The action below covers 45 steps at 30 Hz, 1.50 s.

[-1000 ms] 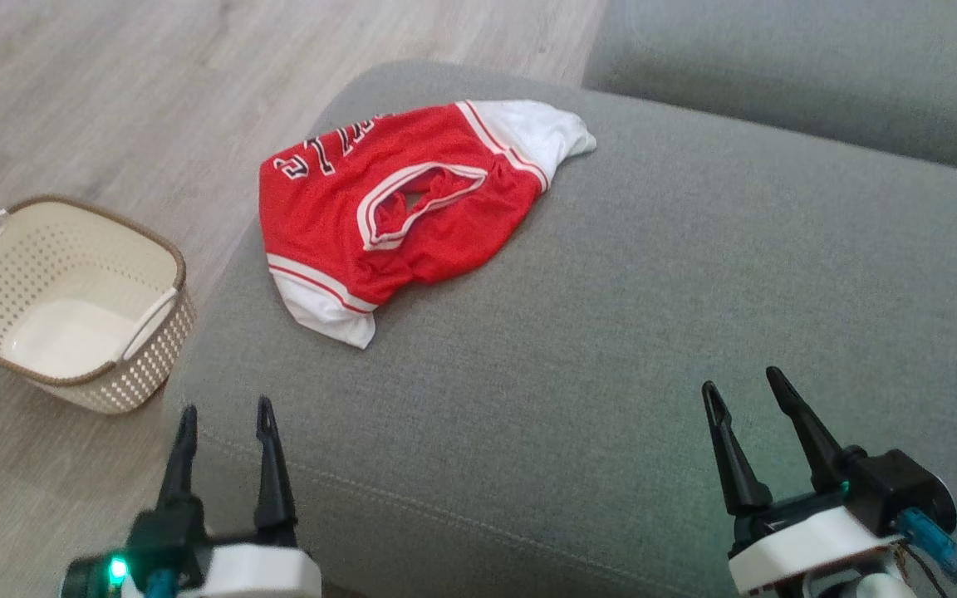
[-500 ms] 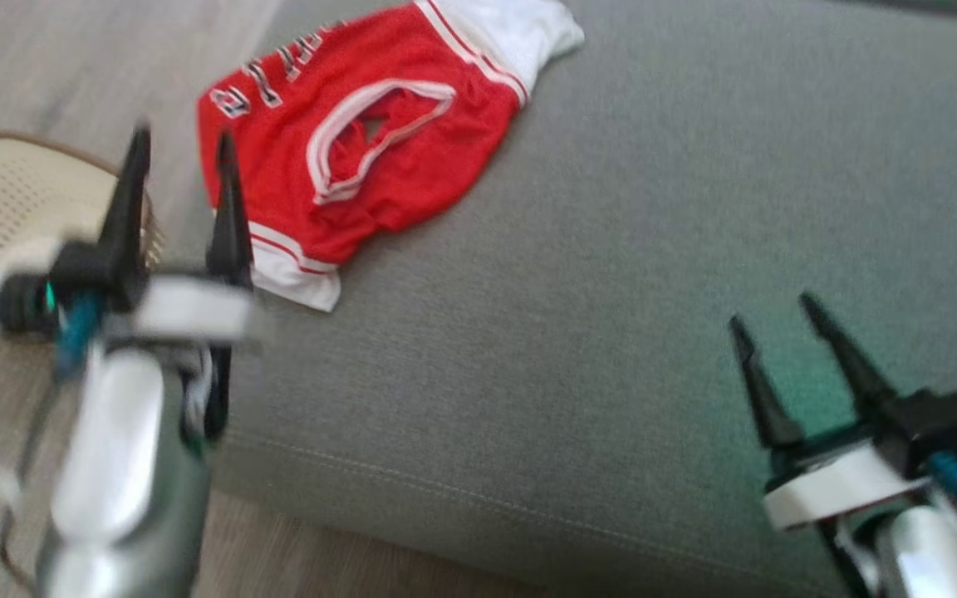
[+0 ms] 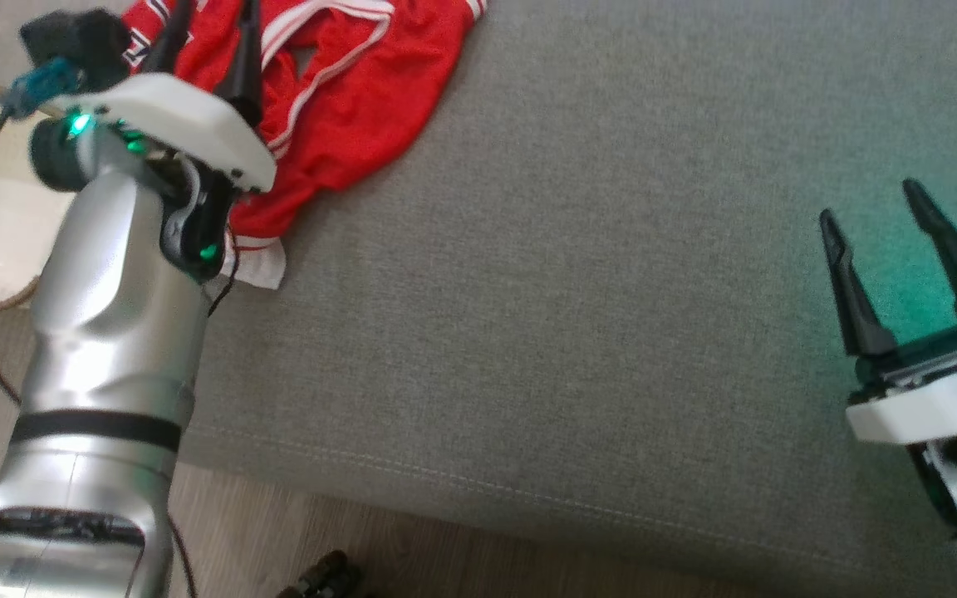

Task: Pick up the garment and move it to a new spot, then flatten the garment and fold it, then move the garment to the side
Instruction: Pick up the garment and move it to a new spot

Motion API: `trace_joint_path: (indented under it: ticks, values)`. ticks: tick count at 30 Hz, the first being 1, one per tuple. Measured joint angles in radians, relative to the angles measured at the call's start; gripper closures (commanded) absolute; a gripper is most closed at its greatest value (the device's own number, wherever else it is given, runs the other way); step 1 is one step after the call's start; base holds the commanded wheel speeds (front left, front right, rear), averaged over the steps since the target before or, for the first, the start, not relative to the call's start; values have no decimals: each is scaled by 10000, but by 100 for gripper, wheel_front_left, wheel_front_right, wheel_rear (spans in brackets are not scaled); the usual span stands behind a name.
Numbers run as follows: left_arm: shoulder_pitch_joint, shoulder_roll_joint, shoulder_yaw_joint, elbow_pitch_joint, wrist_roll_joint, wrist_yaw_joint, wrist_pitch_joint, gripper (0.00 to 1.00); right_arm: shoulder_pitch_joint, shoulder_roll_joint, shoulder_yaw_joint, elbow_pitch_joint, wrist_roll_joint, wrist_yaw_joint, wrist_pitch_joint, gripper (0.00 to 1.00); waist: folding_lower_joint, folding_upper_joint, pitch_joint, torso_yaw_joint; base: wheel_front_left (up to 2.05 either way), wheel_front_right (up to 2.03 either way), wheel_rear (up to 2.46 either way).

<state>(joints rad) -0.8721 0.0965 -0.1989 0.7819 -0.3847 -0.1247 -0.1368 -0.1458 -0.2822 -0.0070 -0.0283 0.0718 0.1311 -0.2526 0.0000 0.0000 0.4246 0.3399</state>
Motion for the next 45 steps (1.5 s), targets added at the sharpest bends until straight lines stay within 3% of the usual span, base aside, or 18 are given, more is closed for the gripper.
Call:
trace_joint_path:
  ticks: [7,17,18,19,29,38,45]
  values:
    - [-514,125,-1220,1198,-1655,0,759,0,-354,-188,-159,-205,0,0,0,0,0,0,712,-154,0,0,0]
    - [-729,226,-2545,2345,-2347,-44,736,0,-503,-211,-274,-255,0,0,0,0,0,0,1168,-313,0,0,0]
    - [-779,261,-2711,2399,-2391,-44,744,60,-504,-211,-272,-255,-2,0,0,0,0,0,1181,-319,0,0,0]
    - [-805,299,-2836,2414,-2460,-52,746,100,-504,-209,-267,-251,-2,0,0,0,0,0,1182,-322,0,0,0]
    - [-801,771,-3492,2470,-2518,-75,-1007,100,-700,244,-44,31,6,0,0,0,0,0,544,-437,0,0,0]
    - [-681,1396,-3730,504,-2516,-73,-1116,100,-685,1087,84,349,128,0,0,0,0,0,-498,-768,0,0,0]
    - [-490,1889,-3975,-1315,-2516,-65,-1074,100,-667,1793,90,441,263,0,0,0,0,0,-1208,-1530,0,0,0]
